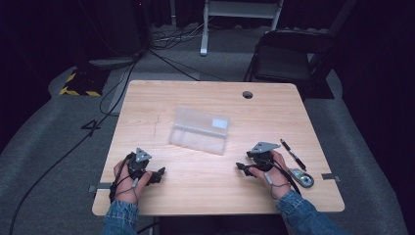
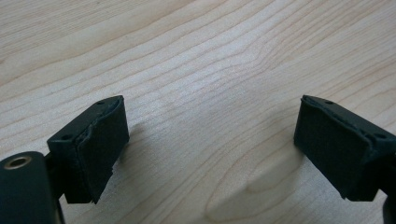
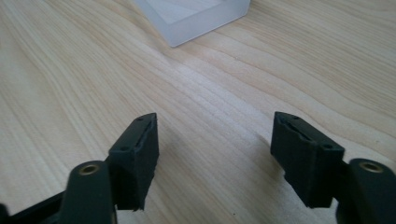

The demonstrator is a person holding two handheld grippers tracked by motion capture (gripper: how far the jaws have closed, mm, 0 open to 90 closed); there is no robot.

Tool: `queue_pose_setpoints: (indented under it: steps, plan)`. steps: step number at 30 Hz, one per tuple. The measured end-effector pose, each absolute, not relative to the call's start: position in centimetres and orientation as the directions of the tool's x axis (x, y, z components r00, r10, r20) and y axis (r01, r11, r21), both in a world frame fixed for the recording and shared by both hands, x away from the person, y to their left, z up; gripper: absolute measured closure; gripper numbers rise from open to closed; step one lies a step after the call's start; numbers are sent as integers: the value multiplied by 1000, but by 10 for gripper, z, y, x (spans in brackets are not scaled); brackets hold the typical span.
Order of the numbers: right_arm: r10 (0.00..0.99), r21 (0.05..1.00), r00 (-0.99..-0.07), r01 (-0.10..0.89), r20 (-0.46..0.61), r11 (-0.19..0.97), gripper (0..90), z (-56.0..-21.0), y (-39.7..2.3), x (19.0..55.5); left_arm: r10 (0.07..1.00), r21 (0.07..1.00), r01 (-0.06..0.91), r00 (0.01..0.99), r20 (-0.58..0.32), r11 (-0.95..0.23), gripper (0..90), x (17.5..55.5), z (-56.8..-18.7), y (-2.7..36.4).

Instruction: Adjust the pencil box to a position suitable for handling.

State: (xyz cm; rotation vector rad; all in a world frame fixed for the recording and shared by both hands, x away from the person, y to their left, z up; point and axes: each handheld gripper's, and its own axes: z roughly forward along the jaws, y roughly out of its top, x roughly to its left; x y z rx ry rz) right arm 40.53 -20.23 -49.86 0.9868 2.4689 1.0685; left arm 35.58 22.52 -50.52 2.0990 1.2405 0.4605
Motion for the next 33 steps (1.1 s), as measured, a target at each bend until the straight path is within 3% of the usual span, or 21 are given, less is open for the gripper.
queue_pose_setpoints:
  steps: [10,19,25,33]
  plan:
    - [671,734,-737,498,78,461,326,-481,-194,417,871,686,643,490,-26,-341,104,356,-505,228]
    - [662,732,-748,479,52,484,278,-469,-166,440,871,687,642,490,-26,-341,104,355,-505,234]
    - [702,737,-711,498,45,458,313,-466,-155,458,872,687,642,490,-25,-341,104,356,-505,237]
    - [711,675,-701,553,58,489,344,-480,-133,478,873,686,643,487,-25,-340,104,356,-505,237]
